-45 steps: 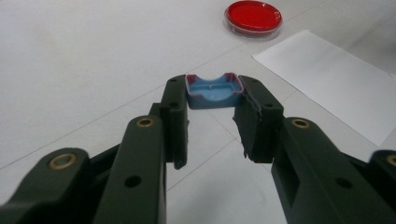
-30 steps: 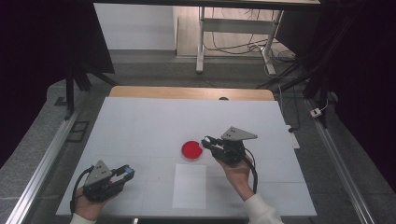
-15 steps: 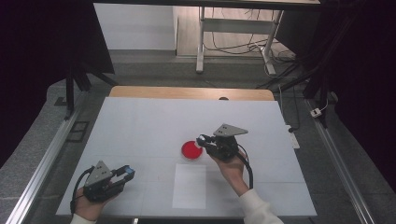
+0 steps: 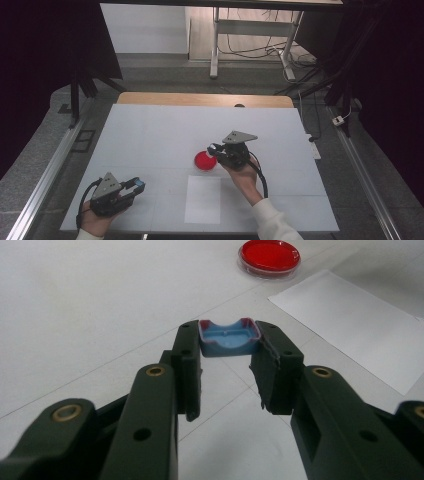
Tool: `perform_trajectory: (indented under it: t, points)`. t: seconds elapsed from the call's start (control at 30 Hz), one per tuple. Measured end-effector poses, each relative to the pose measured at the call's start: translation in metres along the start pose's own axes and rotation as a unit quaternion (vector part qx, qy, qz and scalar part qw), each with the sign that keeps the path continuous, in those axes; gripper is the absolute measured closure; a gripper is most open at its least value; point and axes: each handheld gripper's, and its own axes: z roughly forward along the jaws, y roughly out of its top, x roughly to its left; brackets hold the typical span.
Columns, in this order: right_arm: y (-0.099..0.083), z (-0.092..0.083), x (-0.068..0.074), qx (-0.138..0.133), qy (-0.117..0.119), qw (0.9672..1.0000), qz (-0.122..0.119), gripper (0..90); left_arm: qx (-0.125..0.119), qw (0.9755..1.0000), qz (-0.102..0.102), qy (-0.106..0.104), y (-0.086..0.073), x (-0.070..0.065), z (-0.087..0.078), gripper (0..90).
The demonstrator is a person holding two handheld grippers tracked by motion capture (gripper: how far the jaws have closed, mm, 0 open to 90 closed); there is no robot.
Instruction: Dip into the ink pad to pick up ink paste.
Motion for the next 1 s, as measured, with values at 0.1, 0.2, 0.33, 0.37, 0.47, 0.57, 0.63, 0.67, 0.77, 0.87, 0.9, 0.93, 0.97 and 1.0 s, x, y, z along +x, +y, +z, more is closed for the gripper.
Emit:
perform_trajectory:
  t: [0.1, 0.2, 0.33, 0.37, 0.47, 0.57, 0.63, 0.67, 0.77, 0.87, 0.9, 0.93, 0.97, 1.0]
  points:
    - [-0.001, 0.004, -0.002, 0.010, 0.001, 0.9999, -0.001, 75.2, 0.000, 1.0000, 0.000, 0.000, 0.000, 0.000, 0.000, 65.2]
    - [-0.002, 0.009, -0.002, 0.017, 0.002, 0.9998, -0.005, 75.2, 0.001, 1.0000, 0.000, 0.000, 0.000, 0.000, 0.001, 65.2]
    - [-0.003, 0.015, -0.001, 0.026, 0.005, 0.9996, -0.011, 75.2, 0.001, 1.0000, 0.000, -0.001, 0.000, 0.000, 0.001, 65.2]
    - [-0.003, 0.016, -0.001, 0.029, 0.003, 0.9995, -0.014, 75.2, 0.002, 1.0000, 0.000, -0.002, 0.000, 0.000, 0.001, 65.2]
    - [-0.003, 0.018, -0.001, 0.035, 0.003, 0.9992, -0.016, 75.1, 0.002, 1.0000, -0.001, -0.001, 0.000, 0.000, 0.002, 65.2]
    - [-0.004, 0.021, -0.001, 0.040, 0.004, 0.9990, -0.019, 75.1, 0.003, 1.0000, -0.001, -0.002, 0.000, -0.001, 0.002, 65.2]
    - [-0.004, 0.023, -0.001, 0.041, 0.006, 0.9990, -0.020, 75.1, 0.003, 1.0000, 0.000, -0.003, 0.000, -0.001, 0.002, 65.2]
    - [-0.005, 0.024, -0.001, 0.042, 0.005, 0.9989, -0.020, 75.1, 0.003, 1.0000, 0.000, -0.004, 0.000, -0.001, 0.002, 65.2]
    - [-0.005, 0.027, -0.002, 0.049, 0.005, 0.9986, -0.022, 75.1, 0.004, 1.0000, 0.000, -0.004, 0.000, -0.001, 0.002, 65.2]
    - [-0.006, 0.031, -0.001, 0.050, 0.007, 0.9985, -0.022, 75.1, 0.004, 1.0000, 0.000, -0.003, 0.000, -0.001, 0.003, 65.2]
    - [-0.006, 0.031, -0.001, 0.054, 0.007, 0.9982, -0.024, 75.1, 0.005, 1.0000, 0.000, -0.003, 0.000, -0.001, 0.003, 65.2]
    - [-0.006, 0.032, 0.000, 0.056, 0.007, 0.9981, -0.026, 75.1, 0.005, 1.0000, 0.001, -0.004, 0.000, -0.001, 0.003, 65.2]
    - [-0.006, 0.033, 0.000, 0.054, 0.008, 0.9981, -0.028, 75.1, 0.005, 1.0000, 0.000, -0.003, 0.000, -0.001, 0.003, 65.2]
    - [-0.006, 0.034, 0.000, 0.054, 0.008, 0.9982, -0.028, 75.1, 0.005, 1.0000, 0.000, -0.003, 0.000, -0.001, 0.003, 65.2]
